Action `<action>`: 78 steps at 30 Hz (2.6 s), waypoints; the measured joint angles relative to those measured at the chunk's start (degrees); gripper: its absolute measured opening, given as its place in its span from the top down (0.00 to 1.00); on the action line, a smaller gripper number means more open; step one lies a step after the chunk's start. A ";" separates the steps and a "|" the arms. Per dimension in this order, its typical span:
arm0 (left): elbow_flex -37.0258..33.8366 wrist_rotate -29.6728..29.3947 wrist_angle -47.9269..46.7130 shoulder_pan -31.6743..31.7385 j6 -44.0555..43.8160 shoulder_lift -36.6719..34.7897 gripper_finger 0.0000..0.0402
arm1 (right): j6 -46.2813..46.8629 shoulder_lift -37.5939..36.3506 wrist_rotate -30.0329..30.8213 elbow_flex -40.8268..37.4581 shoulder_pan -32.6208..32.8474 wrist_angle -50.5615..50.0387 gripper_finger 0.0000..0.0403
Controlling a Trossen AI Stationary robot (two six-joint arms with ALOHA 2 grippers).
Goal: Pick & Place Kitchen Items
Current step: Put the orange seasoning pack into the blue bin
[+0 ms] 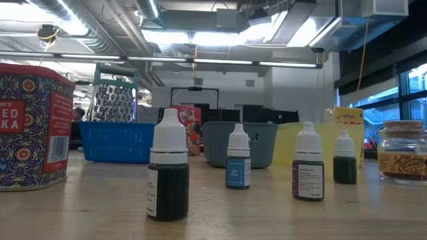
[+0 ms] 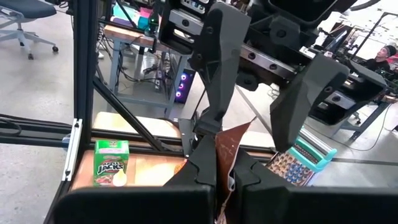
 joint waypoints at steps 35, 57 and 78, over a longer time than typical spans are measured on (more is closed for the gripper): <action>0.06 5.40 1.29 0.79 8.00 2.36 0.99 | 0.06 0.00 0.05 0.00 0.00 -0.46 0.99; 0.06 -5.50 -12.79 0.82 5.76 -0.18 1.00 | -1.74 -0.02 16.63 0.04 8.60 0.96 0.59; 0.13 -18.12 -27.93 0.02 -0.63 -2.13 1.00 | 6.21 -0.02 8.48 0.02 9.44 -1.00 0.68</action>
